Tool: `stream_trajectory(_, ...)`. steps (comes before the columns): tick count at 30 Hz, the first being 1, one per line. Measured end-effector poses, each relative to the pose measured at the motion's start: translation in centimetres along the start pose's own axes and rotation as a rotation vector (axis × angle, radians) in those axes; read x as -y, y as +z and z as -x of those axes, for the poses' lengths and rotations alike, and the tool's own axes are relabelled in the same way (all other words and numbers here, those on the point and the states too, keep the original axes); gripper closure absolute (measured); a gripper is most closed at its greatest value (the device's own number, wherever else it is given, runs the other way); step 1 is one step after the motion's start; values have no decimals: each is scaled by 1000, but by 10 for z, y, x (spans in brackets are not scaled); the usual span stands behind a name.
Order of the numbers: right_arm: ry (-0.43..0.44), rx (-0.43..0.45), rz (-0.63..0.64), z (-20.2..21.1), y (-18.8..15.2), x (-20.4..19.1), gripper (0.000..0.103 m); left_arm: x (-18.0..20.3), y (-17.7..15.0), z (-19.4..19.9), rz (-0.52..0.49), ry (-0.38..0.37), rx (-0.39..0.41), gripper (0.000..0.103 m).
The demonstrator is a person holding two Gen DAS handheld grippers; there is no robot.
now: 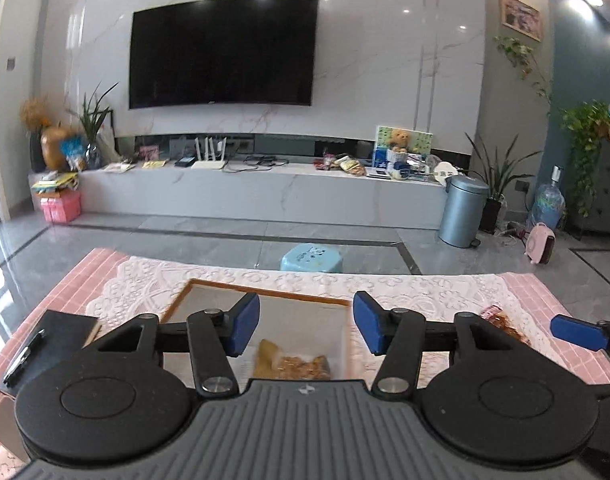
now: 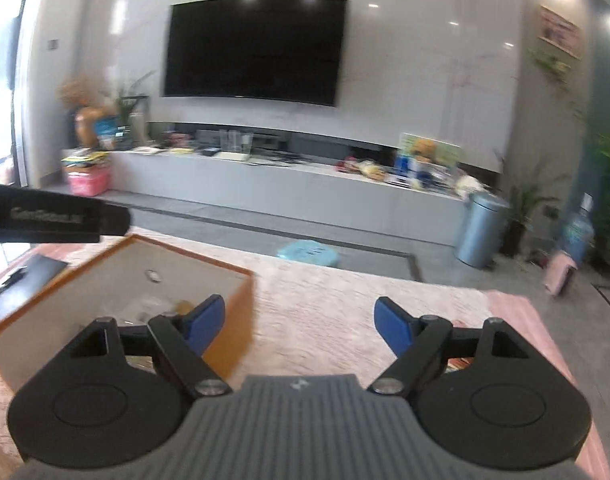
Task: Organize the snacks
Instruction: 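Move both tools back toward the red meat pack and green sausage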
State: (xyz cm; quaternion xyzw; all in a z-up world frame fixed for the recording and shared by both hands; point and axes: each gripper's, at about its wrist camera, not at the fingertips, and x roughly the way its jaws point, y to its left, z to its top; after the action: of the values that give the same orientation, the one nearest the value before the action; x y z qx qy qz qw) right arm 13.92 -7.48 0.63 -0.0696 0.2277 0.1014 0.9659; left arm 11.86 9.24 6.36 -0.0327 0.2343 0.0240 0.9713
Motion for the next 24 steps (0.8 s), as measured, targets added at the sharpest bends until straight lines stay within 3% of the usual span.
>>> stream_trajectory(13, -220, -72, -240, 39, -52, 118, 23, 104, -32, -6, -105, -144, -60, 41)
stream_trajectory(24, -271, -132, -329, 40, -77, 178, 19, 166, -53, -32, -169, -254, -216, 34)
